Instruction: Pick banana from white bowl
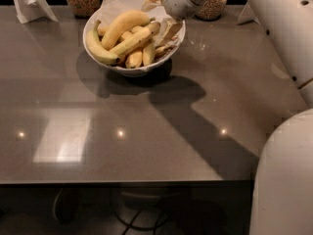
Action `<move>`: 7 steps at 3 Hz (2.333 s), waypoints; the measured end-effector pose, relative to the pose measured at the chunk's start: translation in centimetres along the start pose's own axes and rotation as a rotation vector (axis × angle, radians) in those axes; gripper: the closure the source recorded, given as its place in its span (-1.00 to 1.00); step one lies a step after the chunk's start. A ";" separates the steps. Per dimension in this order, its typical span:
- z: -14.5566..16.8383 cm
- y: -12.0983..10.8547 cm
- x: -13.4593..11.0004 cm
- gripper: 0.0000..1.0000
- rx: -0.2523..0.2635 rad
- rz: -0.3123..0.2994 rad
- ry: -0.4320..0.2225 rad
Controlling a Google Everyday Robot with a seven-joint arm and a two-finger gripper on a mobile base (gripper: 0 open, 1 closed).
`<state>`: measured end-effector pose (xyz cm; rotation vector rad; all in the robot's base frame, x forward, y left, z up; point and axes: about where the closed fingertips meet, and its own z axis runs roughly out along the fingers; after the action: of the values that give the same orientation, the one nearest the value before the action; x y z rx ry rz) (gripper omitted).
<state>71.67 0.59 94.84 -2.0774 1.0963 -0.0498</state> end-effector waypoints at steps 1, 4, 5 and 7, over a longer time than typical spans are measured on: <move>0.7 0.0 0.2 -0.01 -0.013 -0.006 -0.004; 0.8 0.2 -0.3 1.00 -0.045 -0.045 -0.006; 0.1 -0.1 -0.8 1.00 -0.040 -0.054 0.000; -3.3 -1.5 -2.1 1.00 0.011 -0.041 0.018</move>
Offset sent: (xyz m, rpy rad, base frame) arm 0.0053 -0.0014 -0.0060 -0.0278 0.0035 0.0254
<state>70.21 0.57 98.73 -2.0937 1.0620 -0.0945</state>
